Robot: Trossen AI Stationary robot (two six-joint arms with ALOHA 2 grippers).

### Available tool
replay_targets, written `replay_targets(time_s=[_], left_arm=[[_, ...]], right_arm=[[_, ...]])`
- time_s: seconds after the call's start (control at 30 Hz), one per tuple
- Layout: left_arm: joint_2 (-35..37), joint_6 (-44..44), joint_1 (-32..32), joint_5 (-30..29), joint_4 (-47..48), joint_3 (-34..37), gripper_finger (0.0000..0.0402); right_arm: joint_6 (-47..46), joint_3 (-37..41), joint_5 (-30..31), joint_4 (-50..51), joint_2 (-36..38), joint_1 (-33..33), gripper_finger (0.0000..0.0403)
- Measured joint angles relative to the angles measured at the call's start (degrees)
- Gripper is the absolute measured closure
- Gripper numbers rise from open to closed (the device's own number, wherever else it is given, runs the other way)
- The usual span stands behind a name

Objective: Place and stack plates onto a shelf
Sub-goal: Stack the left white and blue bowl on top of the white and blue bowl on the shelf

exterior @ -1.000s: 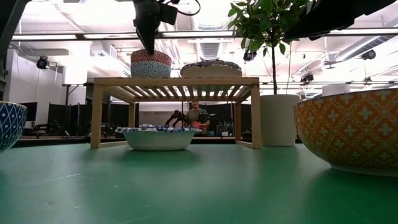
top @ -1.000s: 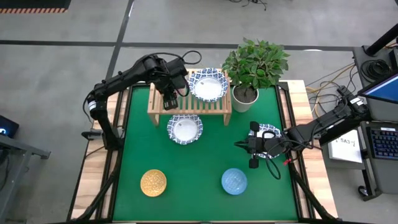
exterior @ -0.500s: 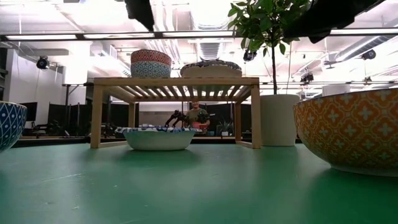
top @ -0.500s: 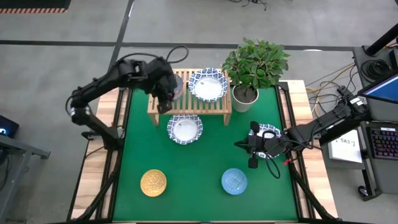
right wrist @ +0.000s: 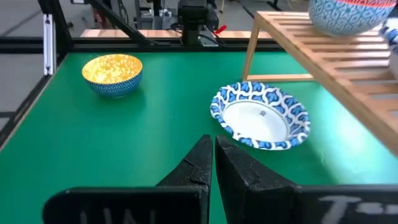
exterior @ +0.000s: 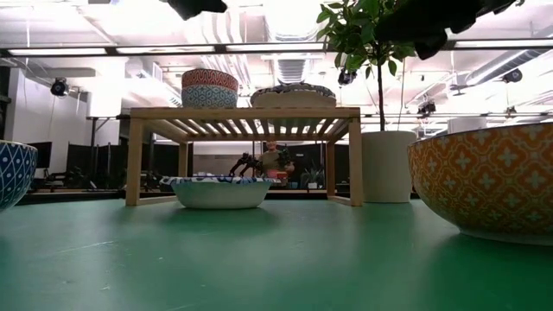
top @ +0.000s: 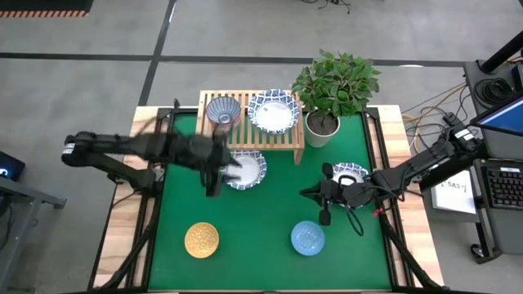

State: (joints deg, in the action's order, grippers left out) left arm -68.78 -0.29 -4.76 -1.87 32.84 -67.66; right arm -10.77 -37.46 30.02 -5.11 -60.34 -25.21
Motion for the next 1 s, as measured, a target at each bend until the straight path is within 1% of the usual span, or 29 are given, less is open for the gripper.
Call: replay_targets(time_s=[0.1, 0.23, 0.47, 0.8, 0.9, 1.0], left_arm=[[0.3, -0.2, -3.7, 0.0, -9.2, 6.8, 0.0235], [-0.9, -3.5, -6.0, -0.2, -14.2, 11.8, 0.0235], [-4.7, -16.3, -8.2, -0.3, -12.2, 14.3, 0.0235], [-11.5, -29.4, -12.8, -0.3, -10.5, 14.6, 0.0243], [-14.5, -35.2, -13.6, -0.2, -8.2, 14.6, 0.0247], [-17.4, -37.3, -15.0, -0.1, -6.8, 14.3, 0.0250]], right_arm=[[-2.4, -0.8, 0.0, 0.1, -1.9, 0.0, 0.0394], [-2.9, -2.4, 0.0, 0.2, -4.9, 0.0, 0.0394], [-0.4, -5.2, 0.0, 0.6, -8.1, 0.0, 0.0394], [8.5, -5.4, 0.0, 0.1, -7.5, 0.6, 0.0394], [10.1, -5.8, 0.0, 0.3, -7.3, 1.7, 0.0394], [10.6, -6.3, 0.0, 0.6, -7.2, 2.2, 0.0394]])
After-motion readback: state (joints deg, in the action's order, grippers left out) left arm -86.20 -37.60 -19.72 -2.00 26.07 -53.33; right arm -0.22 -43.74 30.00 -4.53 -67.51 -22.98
